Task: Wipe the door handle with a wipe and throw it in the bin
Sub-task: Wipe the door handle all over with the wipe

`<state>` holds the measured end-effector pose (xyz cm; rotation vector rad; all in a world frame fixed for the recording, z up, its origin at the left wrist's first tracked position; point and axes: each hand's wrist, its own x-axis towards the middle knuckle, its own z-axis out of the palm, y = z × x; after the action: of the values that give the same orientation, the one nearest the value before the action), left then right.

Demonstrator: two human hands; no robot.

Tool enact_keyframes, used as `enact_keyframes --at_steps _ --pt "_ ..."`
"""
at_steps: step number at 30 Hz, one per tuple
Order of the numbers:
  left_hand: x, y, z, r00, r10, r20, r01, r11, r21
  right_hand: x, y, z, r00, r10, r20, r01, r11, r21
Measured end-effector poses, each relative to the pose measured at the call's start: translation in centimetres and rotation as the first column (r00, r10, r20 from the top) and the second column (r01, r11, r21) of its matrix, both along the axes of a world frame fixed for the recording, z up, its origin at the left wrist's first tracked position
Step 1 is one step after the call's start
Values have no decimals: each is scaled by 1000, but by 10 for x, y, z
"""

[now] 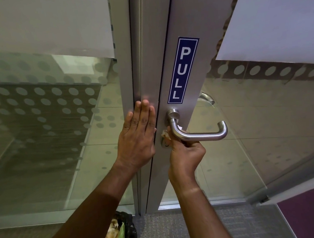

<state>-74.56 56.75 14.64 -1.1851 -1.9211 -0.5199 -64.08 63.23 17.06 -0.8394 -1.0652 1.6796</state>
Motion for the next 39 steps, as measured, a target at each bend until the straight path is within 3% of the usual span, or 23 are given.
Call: enact_keyframes --at_steps 7,12,14,17,20,22,26,33,39 --pt "1 0 1 1000 9 6 -9 1000 -1 20 13 -18 983 -75 169 67 996 54" --pt "0 1 -1 1000 13 -4 -13 1000 2 50 -21 -23 955 23 296 -110 954 279" --pt "-1 1 -1 1000 7 -10 -7 1000 4 64 -32 -16 936 -20 351 -164 858 486" --pt "-2 1 -1 1000 7 -20 -7 1000 13 74 -23 15 946 -160 282 -131 606 785" --pt "-1 1 -1 1000 5 -16 -5 1000 14 65 11 52 921 -296 254 -108 433 895" --pt "-1 1 -1 1000 1 -9 -1 1000 11 52 31 66 891 -281 356 -227 402 887" --pt "-1 2 -2 1000 -11 -14 12 1000 20 32 48 71 722 -302 623 -514 369 775" --pt "-2 3 -3 1000 -1 -14 2 1000 26 25 52 81 596 -299 745 -646 373 666" --pt "0 3 -2 1000 2 1 -2 1000 29 17 61 93 400 -233 887 -809 364 460"
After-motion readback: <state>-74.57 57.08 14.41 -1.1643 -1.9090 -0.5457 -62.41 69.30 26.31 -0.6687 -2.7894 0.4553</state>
